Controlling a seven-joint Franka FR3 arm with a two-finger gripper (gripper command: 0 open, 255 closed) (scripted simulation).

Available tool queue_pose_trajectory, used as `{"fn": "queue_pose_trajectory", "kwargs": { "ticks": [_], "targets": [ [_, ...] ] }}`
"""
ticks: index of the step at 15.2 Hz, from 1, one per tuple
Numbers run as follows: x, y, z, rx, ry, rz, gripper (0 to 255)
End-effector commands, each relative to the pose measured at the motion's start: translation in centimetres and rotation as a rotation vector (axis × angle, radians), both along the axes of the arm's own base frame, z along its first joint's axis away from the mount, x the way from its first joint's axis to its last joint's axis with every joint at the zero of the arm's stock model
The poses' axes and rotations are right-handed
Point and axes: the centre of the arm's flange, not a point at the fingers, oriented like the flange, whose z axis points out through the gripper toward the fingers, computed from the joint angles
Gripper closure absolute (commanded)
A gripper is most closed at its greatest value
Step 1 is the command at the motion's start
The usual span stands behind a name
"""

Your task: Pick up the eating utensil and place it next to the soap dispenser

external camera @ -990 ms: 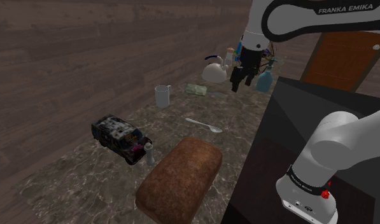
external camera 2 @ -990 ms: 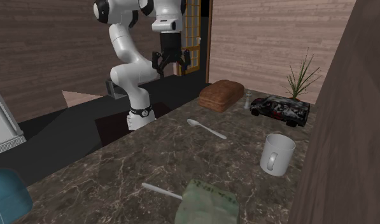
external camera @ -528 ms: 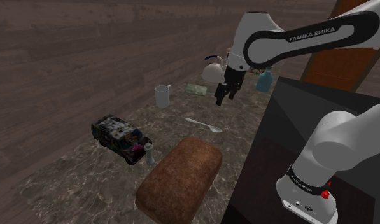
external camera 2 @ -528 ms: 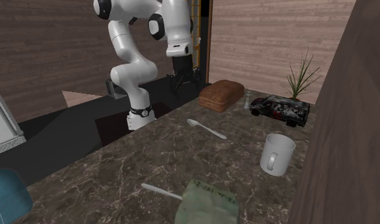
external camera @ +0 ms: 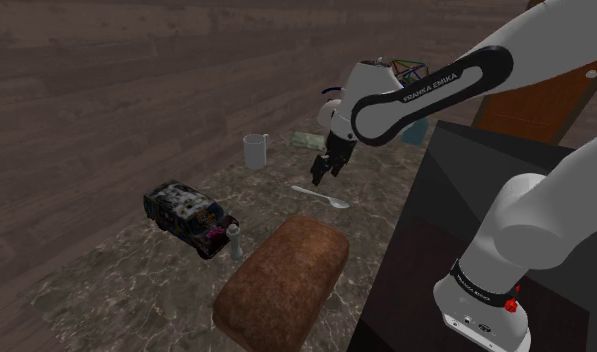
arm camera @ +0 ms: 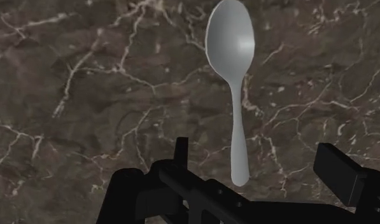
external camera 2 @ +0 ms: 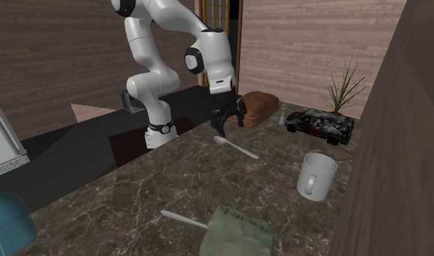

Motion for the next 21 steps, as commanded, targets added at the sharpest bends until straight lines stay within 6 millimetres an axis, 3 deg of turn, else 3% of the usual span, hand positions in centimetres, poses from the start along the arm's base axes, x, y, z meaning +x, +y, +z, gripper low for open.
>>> {"fn": "queue_pose_trajectory", "kwargs": {
  "ticks": [1,9,16,17,21],
  "targets": [
    [1.0,0.7,-1.8,0.014,-0.019,0.01,0],
    [1.8,1.3,-5.6,0.014,-0.019,0.01,0],
    [1.8,1.3,-5.6,0.014,-0.019,0.01,0],
    [1.8,1.3,-5.6,0.014,-0.019,0.01,255],
    [1.8,1.3,-5.6,0.014,-0.019,0.01,255]
  ]
}}
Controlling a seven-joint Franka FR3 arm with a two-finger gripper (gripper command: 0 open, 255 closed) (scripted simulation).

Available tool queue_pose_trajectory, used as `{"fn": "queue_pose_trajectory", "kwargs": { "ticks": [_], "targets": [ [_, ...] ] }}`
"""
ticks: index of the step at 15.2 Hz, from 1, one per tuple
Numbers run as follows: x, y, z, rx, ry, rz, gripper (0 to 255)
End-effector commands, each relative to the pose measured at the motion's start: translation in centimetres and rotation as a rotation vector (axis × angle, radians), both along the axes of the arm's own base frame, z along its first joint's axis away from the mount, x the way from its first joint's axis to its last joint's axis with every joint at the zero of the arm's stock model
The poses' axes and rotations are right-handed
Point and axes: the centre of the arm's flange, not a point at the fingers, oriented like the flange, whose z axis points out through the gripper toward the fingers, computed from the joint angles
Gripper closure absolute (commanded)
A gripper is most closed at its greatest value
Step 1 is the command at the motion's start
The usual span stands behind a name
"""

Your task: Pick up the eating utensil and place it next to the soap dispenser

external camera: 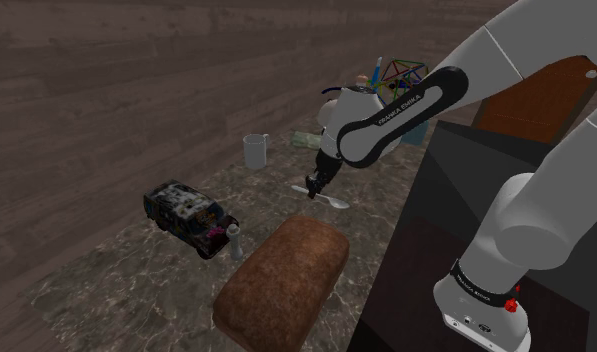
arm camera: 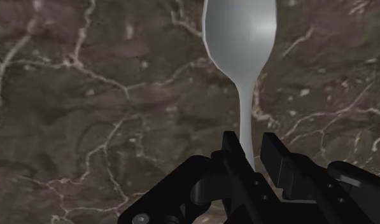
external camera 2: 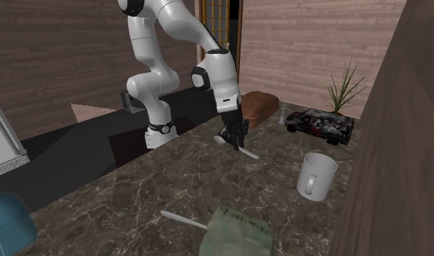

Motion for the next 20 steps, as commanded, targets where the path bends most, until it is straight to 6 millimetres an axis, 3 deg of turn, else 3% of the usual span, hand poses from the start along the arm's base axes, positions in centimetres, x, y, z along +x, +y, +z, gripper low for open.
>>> {"fn": "queue_pose_trajectory", "kwargs": {
  "ticks": [1,5,20],
  "targets": [
    [0.0,0.0,0.0,0.0,0.0,0.0,255],
    [0.0,0.0,0.0,0.0,0.0,0.0,255],
    [0.0,0.0,7.9,0.0,0.0,0.0,255]
  ]
}}
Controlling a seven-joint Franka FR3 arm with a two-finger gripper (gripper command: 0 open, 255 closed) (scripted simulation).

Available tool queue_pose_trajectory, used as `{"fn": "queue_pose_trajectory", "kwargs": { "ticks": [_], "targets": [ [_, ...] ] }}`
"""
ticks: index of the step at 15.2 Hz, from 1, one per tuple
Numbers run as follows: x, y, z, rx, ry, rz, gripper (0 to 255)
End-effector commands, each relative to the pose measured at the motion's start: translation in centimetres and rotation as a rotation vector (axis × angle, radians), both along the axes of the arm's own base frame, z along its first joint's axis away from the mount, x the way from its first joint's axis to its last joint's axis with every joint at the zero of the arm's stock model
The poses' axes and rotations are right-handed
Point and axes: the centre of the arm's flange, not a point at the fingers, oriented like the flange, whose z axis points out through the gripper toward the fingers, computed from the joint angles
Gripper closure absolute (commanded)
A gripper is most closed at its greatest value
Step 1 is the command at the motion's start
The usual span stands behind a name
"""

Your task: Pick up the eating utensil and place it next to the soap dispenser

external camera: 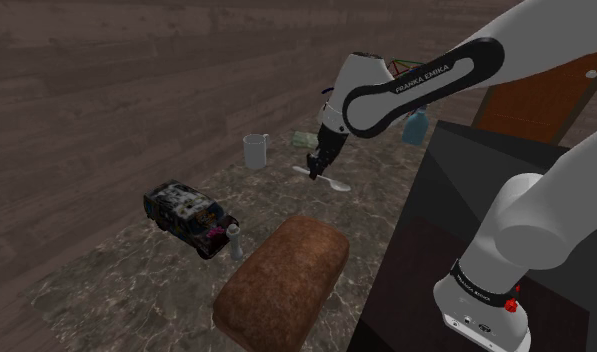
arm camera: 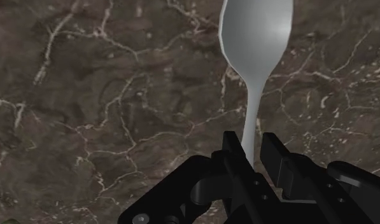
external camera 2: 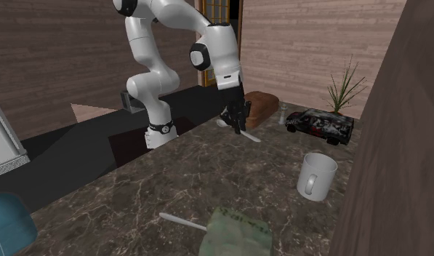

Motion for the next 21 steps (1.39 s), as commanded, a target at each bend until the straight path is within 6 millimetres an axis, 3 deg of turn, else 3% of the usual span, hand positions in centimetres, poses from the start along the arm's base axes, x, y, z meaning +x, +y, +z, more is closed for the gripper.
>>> {"fn": "queue_pose_trajectory", "kwargs": {
  "ticks": [1,21],
  "targets": [
    [-0.1,-0.1,1.2,0.0,0.0,0.0,255],
    [-0.1,-0.1,11.7,0.0,0.0,0.0,255]
  ]
}}
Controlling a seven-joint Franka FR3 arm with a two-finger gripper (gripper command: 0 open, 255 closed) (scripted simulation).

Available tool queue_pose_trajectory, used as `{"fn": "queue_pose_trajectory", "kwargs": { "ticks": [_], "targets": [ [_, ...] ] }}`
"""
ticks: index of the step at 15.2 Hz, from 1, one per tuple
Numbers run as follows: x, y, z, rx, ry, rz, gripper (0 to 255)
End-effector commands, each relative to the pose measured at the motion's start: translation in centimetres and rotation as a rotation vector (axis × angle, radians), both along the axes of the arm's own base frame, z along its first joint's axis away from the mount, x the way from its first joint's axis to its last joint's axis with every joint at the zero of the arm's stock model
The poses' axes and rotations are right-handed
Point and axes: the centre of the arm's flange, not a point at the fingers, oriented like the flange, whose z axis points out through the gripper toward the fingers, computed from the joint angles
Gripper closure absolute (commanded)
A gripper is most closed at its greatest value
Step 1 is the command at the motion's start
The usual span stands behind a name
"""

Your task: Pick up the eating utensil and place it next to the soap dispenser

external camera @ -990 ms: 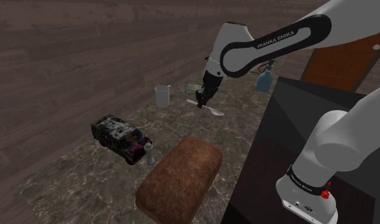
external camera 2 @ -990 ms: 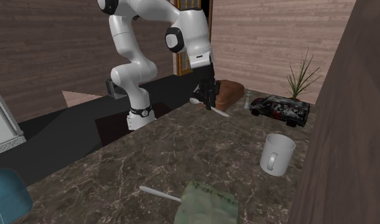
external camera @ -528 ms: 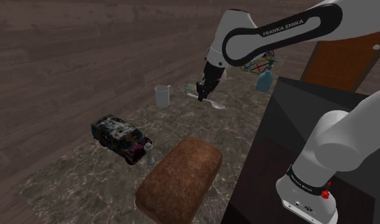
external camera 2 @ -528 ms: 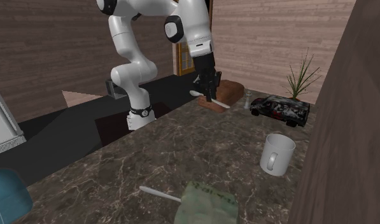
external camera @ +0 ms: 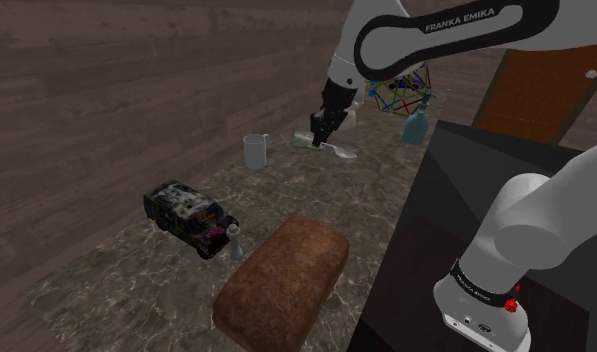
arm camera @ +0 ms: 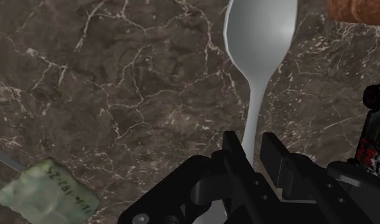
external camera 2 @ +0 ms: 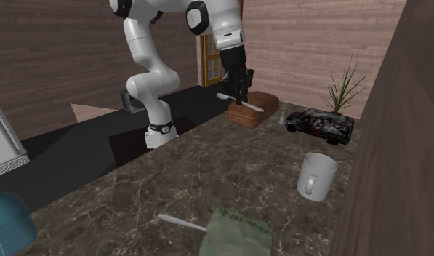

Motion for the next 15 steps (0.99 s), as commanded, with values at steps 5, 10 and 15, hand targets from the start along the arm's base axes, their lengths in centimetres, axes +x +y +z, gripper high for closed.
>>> {"fn": "queue_pose_trajectory", "kwargs": {
  "ticks": [5,10,15],
  "targets": [
    [0.1,0.0,3.3,0.0,0.001,0.0,255],
    [0.1,0.0,5.9,0.0,0.001,0.0,255],
    [0.1,0.0,8.6,0.0,0.001,0.0,255]
  ]
}}
